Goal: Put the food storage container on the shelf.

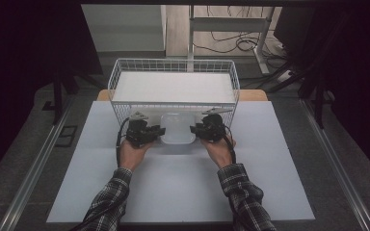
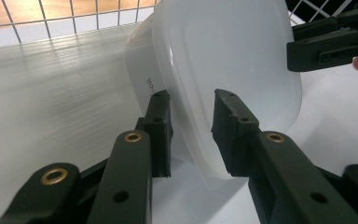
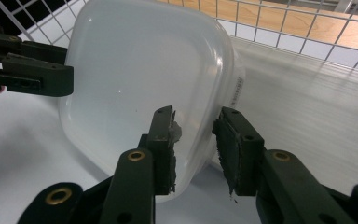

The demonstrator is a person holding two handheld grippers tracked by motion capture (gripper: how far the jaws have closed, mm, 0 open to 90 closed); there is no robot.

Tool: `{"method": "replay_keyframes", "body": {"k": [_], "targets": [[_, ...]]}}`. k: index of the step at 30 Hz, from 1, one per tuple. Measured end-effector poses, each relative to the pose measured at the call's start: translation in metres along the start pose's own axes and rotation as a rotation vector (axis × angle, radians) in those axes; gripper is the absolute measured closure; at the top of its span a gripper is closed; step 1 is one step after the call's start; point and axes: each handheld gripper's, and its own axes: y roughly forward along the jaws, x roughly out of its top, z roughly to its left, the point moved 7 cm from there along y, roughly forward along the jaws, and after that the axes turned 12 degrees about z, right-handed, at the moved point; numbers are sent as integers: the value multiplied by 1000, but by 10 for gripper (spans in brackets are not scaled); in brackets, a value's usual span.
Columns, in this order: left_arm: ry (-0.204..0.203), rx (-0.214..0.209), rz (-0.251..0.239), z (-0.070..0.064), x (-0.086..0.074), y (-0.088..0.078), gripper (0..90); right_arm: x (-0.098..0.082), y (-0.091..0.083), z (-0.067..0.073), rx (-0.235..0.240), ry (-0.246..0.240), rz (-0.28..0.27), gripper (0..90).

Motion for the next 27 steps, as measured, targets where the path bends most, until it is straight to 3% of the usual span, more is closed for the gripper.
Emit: {"method": "replay_keyframes", "body": {"k": [6, 9, 12, 15, 20, 23, 26, 27], "targets": [[-16, -16, -13, 5, 4, 3, 636, 5, 1, 0, -48, -27, -26, 650], [24, 80, -20, 8, 13, 5, 652, 6, 6, -1, -59, -18, -24, 652], [32, 107, -13, 8, 15, 5, 647, 8, 8, -3, -66, -9, -37, 651], [54, 167, -34, 4, 20, 6, 611, 12, 9, -4, -80, -11, -44, 671], [63, 158, -49, -1, 17, 0, 499, 12, 2, -4, -77, -25, -53, 756], [97, 152, -68, -11, 8, -10, 415, 6, -8, 1, -40, -40, -67, 868], [126, 152, -80, -18, 2, -17, 355, 3, -12, 5, -30, -54, -68, 889], [139, 134, -88, -25, -3, -23, 275, -1, -16, 9, -13, -52, -74, 890]]}}
